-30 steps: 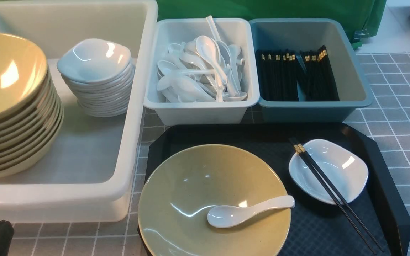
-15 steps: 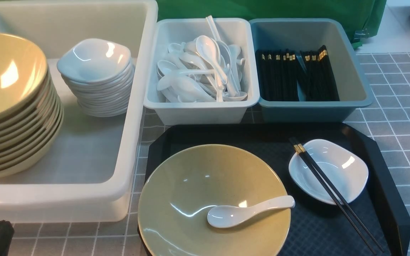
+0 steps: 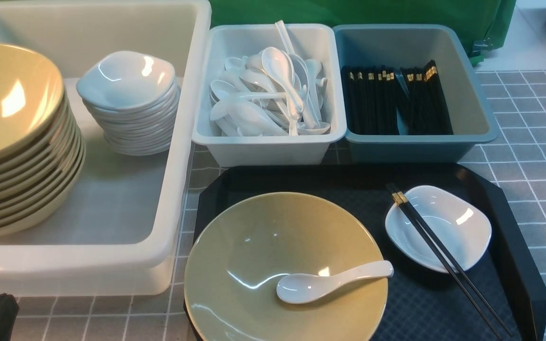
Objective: On grey table put chopsticks spoon bowls plates into blue grey white boxes.
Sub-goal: 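Move the grippers toward the tableware on the black tray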
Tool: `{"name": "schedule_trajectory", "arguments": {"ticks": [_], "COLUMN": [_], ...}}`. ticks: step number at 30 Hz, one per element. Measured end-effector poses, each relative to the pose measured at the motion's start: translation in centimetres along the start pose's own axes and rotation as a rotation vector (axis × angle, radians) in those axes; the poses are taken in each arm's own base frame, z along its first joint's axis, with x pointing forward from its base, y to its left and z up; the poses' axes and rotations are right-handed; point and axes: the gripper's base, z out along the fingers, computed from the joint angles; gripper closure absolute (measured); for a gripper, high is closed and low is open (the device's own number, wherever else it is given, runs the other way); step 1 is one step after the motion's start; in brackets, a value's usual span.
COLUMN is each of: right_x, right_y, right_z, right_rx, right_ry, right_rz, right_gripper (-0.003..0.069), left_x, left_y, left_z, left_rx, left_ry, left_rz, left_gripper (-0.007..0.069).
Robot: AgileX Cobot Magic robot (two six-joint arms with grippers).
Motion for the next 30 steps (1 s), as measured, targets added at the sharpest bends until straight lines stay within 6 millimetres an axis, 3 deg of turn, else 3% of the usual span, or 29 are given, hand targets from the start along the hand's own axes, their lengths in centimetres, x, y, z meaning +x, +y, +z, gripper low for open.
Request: {"name": "schedule_trajectory", "arguments": {"ticks": [30], "right_x": [0.00], "right_y": [0.00], "right_z": [0.00], "right_rx": [0.000], "right_ry": [0.000], "right_rz": [-0.001], "right_gripper": [0.0421], "left_x": [-0.11], "left_y": [0.00], "left_z": [0.00], "left_rx": [0.000], "left_ry": [-0.012], "left_rz": [-0.001], "left_gripper": [0.0636]}}
